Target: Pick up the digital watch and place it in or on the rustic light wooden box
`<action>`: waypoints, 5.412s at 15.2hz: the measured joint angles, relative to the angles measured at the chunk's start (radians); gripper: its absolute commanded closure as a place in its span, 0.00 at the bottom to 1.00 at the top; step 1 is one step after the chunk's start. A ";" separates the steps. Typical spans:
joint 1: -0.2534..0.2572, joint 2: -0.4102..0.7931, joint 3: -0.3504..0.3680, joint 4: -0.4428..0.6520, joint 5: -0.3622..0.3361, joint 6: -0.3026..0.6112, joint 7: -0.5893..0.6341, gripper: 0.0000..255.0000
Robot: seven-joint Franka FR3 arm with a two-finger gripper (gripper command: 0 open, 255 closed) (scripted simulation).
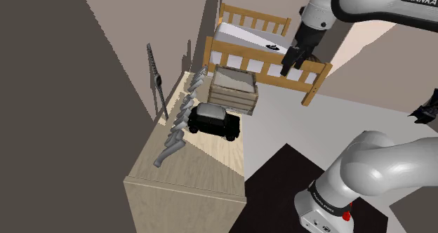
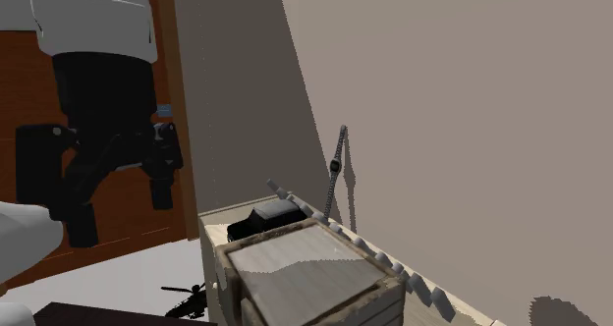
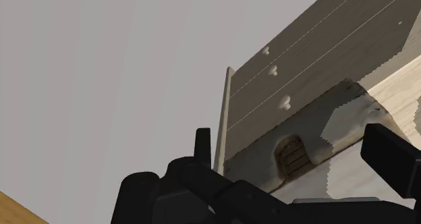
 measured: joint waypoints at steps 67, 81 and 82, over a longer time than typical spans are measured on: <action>0.356 0.584 0.252 0.180 0.355 1.050 0.035 1.00; 0.340 0.556 0.250 0.339 0.317 0.865 0.079 1.00; 0.339 0.555 0.250 0.352 0.315 0.850 0.081 1.00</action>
